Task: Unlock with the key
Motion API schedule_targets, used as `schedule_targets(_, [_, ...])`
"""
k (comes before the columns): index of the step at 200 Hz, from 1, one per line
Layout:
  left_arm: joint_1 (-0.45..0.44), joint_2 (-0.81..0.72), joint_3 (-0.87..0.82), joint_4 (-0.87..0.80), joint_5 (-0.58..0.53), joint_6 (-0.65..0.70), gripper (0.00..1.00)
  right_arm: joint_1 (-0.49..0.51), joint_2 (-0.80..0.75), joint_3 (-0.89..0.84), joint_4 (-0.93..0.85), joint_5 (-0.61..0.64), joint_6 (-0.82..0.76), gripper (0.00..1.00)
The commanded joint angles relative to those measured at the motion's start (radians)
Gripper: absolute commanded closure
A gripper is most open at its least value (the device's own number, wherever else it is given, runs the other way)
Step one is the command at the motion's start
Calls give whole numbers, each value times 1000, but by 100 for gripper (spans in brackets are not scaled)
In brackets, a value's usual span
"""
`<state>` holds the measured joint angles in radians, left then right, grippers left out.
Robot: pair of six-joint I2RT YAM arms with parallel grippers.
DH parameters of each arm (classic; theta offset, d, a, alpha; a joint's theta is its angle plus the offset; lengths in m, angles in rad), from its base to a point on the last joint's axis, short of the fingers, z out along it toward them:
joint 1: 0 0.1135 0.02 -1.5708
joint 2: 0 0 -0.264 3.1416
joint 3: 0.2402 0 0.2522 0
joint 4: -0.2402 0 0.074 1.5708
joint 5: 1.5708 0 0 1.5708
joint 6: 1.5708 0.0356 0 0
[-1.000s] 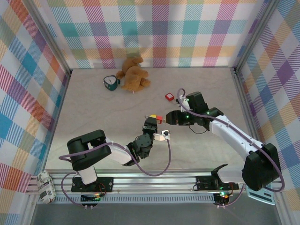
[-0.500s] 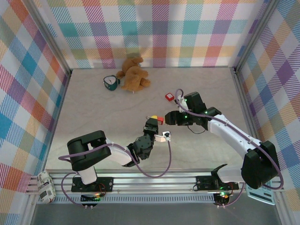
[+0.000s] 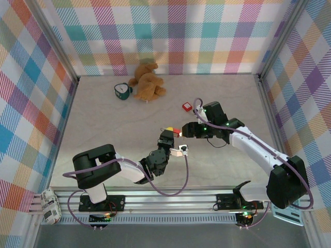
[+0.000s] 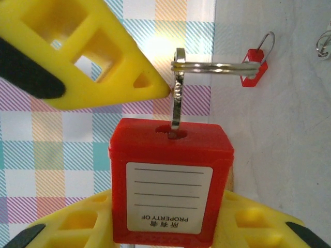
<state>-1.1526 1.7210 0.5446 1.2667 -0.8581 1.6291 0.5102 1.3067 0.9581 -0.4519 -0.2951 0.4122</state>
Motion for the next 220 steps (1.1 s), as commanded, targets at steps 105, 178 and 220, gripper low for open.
schedule_targets(105, [-13, -101, -1, 80, -32, -1, 88, -175, -90, -83, 205, -303, 287, 21])
schedule_targets(178, [-13, -108, 29, 85, -19, 40, 88, -228, -50, -239, 696, -601, 674, 11])
schedule_targets(220, [-13, -47, 100, 90, -22, 54, 88, -206, 9, -268, 806, -632, 757, 12])
